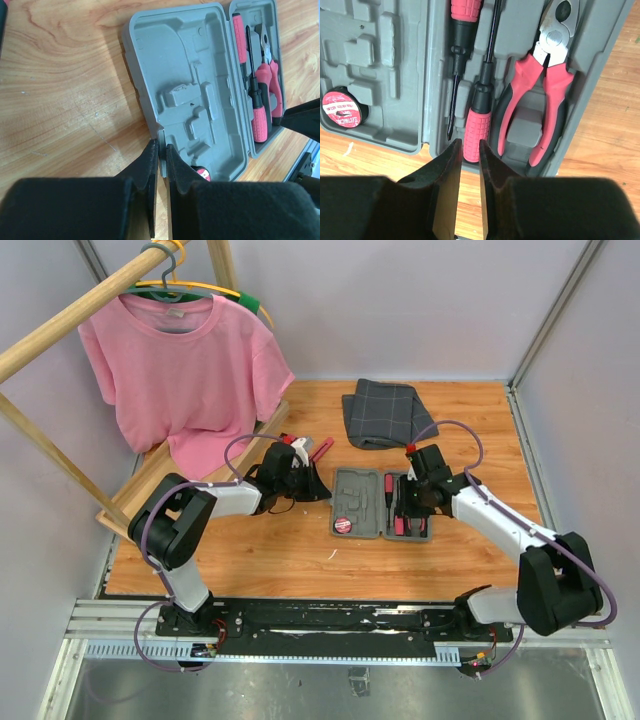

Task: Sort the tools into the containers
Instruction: Place the screwdriver in the storage box.

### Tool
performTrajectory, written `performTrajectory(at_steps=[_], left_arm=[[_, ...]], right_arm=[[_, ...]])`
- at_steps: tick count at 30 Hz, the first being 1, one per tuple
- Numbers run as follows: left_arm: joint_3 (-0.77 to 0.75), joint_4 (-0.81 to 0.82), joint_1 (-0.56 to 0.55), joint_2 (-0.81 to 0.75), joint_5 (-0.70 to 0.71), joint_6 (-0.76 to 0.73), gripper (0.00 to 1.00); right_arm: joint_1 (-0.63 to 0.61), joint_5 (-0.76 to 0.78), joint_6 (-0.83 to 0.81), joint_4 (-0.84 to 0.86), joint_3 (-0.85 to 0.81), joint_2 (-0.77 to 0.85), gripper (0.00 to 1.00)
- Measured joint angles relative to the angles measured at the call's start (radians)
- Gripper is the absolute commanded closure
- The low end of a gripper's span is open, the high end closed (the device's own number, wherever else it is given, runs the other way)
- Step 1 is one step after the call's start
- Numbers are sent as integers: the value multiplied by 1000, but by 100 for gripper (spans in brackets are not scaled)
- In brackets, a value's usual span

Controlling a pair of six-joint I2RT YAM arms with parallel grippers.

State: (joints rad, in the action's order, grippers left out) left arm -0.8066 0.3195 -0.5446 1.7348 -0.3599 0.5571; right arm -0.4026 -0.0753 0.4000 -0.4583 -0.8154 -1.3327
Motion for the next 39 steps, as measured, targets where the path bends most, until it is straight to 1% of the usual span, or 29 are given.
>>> performTrajectory(at_steps=[8,22,33,39], left_arm=[[-1,-2,0,0,0,0,100],[-2,-3,0,0,0,-1,99],[-5,-8,0,0,0,-3,100],[-5,-9,0,0,0,-3,100]], right_arm=[[0,1,0,-2,-1,-11,81],[0,18,5,105,1,-82,81],[0,28,11,124,47,-75,81],[0,16,14,148,77,-49,83]])
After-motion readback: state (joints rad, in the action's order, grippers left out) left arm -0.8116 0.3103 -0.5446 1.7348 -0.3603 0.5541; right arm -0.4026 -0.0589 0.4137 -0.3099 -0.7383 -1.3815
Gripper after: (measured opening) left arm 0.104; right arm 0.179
